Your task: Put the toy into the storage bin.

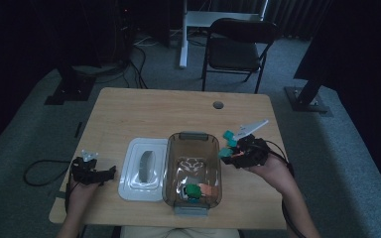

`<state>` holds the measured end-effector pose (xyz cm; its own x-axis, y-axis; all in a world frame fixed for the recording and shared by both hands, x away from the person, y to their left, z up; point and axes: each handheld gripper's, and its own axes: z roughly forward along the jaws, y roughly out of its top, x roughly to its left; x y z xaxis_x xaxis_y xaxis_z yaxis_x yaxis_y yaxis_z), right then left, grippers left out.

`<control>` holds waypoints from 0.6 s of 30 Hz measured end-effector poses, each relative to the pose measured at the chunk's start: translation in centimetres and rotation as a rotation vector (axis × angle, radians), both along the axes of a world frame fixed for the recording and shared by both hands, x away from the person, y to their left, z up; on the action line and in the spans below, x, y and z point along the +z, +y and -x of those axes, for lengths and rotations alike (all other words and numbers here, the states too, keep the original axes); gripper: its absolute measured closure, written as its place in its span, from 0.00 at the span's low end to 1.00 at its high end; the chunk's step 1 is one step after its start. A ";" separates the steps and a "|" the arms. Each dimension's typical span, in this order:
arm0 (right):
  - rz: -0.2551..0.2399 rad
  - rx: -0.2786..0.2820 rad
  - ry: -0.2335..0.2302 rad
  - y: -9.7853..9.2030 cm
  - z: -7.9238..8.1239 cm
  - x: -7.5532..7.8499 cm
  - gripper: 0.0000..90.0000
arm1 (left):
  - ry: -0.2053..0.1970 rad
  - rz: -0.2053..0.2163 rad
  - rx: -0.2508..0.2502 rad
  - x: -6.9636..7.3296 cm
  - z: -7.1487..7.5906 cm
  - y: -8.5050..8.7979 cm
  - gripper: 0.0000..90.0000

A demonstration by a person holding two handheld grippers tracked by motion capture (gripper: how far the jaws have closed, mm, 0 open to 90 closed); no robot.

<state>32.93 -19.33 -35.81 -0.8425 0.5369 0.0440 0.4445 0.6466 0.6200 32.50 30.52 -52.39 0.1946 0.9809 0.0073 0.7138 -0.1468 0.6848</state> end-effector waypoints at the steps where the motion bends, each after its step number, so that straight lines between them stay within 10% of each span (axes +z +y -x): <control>1: 0.004 0.012 0.003 0.4 0.2 0.0 0.65 | 0.000 0.000 0.000 0.0 0.0 0.0 0.01; 18: 0.098 0.183 0.045 5.2 1.2 -1.6 0.65 | -0.002 0.000 0.001 0.0 0.0 0.0 0.01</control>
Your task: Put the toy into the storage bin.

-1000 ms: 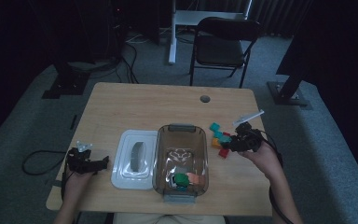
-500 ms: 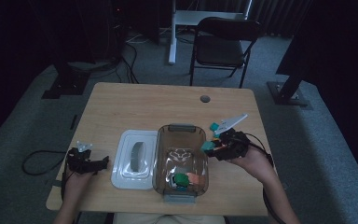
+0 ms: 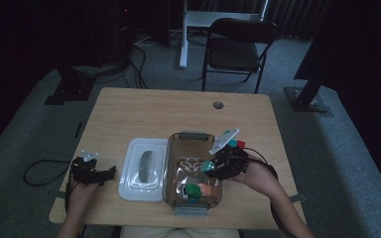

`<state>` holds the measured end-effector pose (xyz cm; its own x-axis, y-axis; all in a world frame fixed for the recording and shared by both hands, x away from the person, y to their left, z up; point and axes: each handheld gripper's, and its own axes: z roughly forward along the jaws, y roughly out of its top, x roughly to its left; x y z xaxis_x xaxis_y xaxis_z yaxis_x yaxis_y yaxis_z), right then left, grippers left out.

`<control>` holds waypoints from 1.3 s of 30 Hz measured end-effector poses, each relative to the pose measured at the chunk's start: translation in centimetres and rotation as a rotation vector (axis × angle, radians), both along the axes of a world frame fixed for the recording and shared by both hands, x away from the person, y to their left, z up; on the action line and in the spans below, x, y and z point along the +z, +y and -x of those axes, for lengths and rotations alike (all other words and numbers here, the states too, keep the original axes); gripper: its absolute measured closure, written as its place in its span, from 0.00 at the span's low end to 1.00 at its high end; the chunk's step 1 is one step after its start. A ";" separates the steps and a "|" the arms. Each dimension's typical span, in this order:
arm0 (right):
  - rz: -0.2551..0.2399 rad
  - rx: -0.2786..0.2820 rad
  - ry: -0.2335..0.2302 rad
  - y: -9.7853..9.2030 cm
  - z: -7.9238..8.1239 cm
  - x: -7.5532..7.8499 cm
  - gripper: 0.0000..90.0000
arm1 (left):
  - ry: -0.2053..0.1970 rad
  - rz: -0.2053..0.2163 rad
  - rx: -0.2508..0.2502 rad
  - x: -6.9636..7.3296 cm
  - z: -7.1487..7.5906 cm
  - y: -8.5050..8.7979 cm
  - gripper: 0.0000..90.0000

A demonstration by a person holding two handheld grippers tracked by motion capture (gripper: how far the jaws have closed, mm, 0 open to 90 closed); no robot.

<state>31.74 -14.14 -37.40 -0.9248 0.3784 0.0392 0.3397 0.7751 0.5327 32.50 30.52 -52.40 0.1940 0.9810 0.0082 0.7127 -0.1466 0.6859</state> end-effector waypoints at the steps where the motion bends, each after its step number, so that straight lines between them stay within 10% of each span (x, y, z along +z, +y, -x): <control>1: 0.005 0.003 0.003 0.2 0.0 -0.1 0.65 | 0.000 0.000 0.000 0.0 0.0 0.0 0.01; 19: 0.149 0.087 0.011 3.7 0.3 -3.0 0.65 | 0.000 0.000 -0.001 0.0 0.0 0.0 0.01; 39: 0.204 0.150 0.097 3.8 0.8 -3.8 0.61 | 0.000 0.000 -0.001 0.0 0.0 0.0 0.01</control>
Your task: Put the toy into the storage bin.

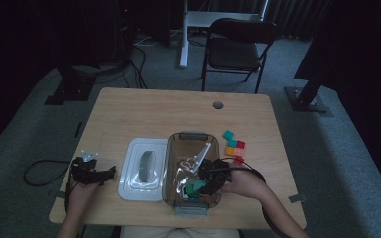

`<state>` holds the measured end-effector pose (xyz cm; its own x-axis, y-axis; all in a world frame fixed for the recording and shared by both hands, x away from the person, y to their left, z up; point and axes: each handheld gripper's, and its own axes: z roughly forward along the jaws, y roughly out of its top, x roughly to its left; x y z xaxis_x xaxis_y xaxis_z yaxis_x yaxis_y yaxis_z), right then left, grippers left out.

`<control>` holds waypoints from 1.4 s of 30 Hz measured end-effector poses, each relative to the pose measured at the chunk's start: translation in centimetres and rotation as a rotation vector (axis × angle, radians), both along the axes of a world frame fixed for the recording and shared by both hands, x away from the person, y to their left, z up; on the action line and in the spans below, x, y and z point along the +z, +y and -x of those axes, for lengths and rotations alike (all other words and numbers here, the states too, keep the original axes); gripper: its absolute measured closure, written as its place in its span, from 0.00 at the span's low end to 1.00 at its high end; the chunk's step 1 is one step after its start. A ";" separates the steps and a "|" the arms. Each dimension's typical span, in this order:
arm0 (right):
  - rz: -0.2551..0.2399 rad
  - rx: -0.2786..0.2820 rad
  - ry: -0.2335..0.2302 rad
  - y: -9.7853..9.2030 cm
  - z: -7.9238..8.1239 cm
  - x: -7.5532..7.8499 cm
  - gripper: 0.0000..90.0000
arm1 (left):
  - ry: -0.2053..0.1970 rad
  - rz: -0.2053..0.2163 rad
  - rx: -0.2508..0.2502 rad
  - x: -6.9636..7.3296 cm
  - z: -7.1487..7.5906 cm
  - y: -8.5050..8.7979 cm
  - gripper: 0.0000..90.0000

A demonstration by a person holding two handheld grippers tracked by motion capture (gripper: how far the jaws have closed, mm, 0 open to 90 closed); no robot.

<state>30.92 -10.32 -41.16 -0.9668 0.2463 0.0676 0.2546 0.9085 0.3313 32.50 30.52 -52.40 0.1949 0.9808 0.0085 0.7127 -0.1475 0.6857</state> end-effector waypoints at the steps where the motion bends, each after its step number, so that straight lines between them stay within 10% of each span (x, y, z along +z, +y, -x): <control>1: -0.007 -0.007 0.002 -0.1 0.0 0.1 0.61 | 0.000 0.001 0.001 0.0 0.0 0.0 0.01; 22: -0.244 -0.125 -0.109 -4.9 0.2 4.5 0.52 | 0.000 0.001 0.001 0.0 0.0 0.0 0.01; 28: -0.291 -0.254 -0.159 -7.7 -0.7 5.5 0.51 | 0.000 0.001 0.001 0.0 0.0 0.0 0.01; 42: -0.233 -0.535 -0.117 -13.2 -5.2 0.2 0.51 | 0.000 0.000 0.000 0.0 0.0 0.0 0.01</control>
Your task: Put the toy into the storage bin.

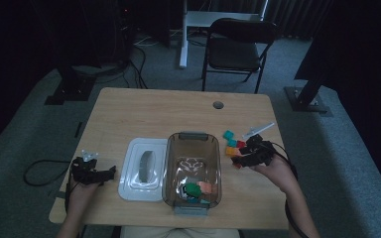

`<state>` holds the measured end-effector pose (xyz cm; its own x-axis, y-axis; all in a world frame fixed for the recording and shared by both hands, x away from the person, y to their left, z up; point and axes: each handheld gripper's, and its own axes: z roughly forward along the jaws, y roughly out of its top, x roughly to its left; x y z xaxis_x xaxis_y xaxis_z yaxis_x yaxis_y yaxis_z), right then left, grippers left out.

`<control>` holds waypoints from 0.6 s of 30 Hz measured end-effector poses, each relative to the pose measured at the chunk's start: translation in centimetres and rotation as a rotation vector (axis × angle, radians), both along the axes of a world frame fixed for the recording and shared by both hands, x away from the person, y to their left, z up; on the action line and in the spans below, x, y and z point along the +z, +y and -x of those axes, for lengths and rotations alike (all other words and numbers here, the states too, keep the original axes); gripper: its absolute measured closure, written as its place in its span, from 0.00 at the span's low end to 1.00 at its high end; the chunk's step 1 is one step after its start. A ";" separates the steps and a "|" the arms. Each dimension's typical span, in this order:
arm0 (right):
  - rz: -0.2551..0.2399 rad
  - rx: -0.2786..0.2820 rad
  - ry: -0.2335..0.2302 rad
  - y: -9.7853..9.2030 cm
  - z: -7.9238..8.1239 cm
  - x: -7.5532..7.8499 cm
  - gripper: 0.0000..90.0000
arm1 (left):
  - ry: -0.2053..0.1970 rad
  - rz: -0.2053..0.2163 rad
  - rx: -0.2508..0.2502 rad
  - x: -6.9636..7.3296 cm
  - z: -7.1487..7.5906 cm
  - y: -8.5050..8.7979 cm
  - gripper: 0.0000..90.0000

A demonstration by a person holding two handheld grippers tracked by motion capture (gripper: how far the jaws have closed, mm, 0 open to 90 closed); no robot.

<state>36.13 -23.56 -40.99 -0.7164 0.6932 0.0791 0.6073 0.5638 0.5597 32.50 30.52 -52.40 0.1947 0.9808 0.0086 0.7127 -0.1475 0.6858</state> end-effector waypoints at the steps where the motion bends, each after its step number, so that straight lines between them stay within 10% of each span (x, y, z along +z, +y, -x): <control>1: 0.007 -0.018 0.015 -0.3 -0.3 -0.5 0.51 | 0.000 0.000 0.000 0.0 0.0 0.0 0.01; 18: 0.048 -0.098 0.155 -1.3 -3.2 -7.4 0.51 | 0.000 0.000 0.000 0.0 0.0 0.0 0.01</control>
